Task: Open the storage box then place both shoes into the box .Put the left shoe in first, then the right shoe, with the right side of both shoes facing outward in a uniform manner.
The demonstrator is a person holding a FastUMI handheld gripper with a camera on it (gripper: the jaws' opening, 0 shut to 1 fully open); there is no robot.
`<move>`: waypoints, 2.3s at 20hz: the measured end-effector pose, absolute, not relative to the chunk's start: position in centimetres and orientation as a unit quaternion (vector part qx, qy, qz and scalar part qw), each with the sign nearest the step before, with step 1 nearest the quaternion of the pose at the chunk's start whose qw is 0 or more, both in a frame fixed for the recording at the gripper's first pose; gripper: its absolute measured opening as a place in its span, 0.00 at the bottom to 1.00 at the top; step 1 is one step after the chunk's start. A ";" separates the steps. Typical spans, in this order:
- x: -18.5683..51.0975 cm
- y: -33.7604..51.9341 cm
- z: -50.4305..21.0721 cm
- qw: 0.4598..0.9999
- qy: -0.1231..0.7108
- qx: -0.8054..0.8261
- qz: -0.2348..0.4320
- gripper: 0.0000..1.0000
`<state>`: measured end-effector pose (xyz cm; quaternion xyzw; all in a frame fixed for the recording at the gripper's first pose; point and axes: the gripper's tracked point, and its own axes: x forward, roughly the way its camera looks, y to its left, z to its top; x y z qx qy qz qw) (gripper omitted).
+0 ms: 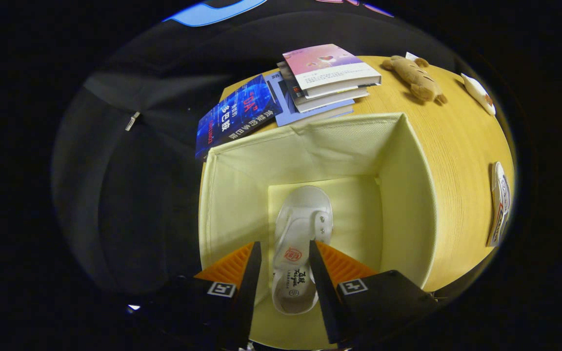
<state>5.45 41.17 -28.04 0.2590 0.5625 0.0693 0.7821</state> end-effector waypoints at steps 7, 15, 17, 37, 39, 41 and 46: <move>2.7 37.8 -21.1 0.809 0.501 0.257 0.169 0.99; -0.6 19.9 -16.2 0.870 0.412 0.206 0.173 0.99; -2.4 13.9 -17.7 0.882 0.413 0.172 0.145 0.99; -9.3 -12.0 -41.8 0.872 0.486 0.019 -0.047 0.86; -7.8 -12.4 -42.2 0.882 0.467 0.020 -0.052 0.77; -6.9 -12.1 -42.6 0.889 0.454 0.021 -0.052 0.58; -6.4 -11.6 -43.0 0.882 0.464 0.043 -0.071 0.06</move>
